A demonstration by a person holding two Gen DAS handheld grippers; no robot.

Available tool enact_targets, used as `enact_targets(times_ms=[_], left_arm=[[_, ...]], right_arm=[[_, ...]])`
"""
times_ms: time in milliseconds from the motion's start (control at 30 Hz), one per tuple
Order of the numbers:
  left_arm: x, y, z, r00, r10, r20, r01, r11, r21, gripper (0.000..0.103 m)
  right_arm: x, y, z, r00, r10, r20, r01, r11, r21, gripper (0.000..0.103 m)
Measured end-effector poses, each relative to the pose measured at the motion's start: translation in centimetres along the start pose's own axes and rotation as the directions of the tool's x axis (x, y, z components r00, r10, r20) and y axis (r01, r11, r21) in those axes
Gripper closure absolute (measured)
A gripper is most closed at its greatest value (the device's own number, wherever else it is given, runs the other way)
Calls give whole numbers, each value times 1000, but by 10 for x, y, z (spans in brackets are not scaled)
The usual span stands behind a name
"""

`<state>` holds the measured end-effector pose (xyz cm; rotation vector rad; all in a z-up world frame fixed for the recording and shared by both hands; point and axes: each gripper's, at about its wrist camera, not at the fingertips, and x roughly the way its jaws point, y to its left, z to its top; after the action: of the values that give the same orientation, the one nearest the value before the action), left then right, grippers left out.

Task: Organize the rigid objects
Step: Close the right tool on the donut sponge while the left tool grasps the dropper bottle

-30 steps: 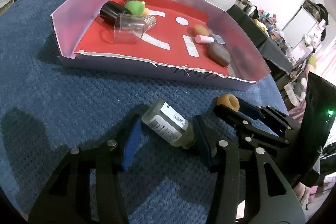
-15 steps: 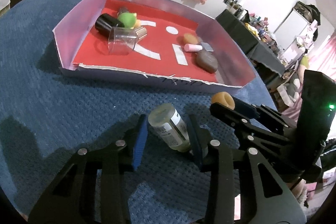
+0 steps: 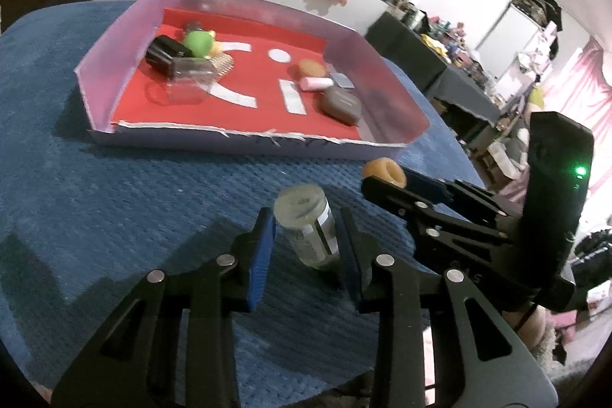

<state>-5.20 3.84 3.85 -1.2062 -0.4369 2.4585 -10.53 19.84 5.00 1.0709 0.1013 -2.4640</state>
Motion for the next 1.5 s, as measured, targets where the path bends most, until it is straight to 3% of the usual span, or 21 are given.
enact_targets(times_ms=[267,433,667,733,867,1033,1133,1200,1500], left_arm=[[22,-9,-7,995,-62,-80,64,998,16,90],[29,3,3,997,-37,-75,34,999,-37,92],[41,6,15,997,32,-75,-35,999,-42,90],[47,6,17,996,24,-82,-28,998,-53,83],[53,8,20,994,78,-74,-83,995,-61,47],[60,9,25,994,89,-67,-94,993,-73,46],[63,4,26,992,107,-60,-111,992,-63,48],[65,1,25,994,90,-67,-94,994,-57,71],[56,-1,19,996,62,-61,-64,997,-36,75]], right_arm=[[-1,-1,-4,1000,18,-7,-18,1000,6,63],[3,-9,-6,999,-23,-34,24,1000,17,63],[18,-18,-20,995,-37,-87,40,999,33,63],[19,-16,-22,995,-51,-82,53,998,21,62],[19,-15,-23,995,-66,-80,67,998,7,61],[18,-13,-25,994,-85,-73,84,996,-19,61],[18,-10,-26,992,-101,-69,99,994,-35,63],[18,-10,-25,992,-101,-70,98,994,-39,63],[12,-7,-23,996,-72,-56,70,997,-24,63]])
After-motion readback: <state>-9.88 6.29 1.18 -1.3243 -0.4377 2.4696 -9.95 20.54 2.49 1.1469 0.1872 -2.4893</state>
